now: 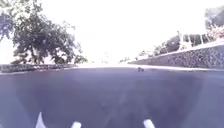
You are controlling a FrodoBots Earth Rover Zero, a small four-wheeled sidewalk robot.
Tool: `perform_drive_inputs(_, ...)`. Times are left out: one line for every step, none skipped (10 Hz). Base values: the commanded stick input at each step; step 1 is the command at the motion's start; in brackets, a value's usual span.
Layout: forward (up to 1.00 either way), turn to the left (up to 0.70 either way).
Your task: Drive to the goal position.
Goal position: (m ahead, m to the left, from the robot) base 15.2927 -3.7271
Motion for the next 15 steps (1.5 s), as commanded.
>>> perform_drive_inputs(0.7,0.0)
perform_drive_inputs(0.7,0.0)
perform_drive_inputs(0.7,0.0)
perform_drive_inputs(0.7,0.0)
perform_drive_inputs(0.7,0.0)
perform_drive_inputs(0.7,0.0)
perform_drive_inputs(0.7,0.0)
perform_drive_inputs(0.7,0.0)
perform_drive_inputs(0.7,0.0)
perform_drive_inputs(0.7,0.0)
perform_drive_inputs(0.7,0.0)
perform_drive_inputs(0.7,0.0)
perform_drive_inputs(0.7,0.0)
perform_drive_inputs(0.7,0.0)
perform_drive_inputs(0.7,0.0)
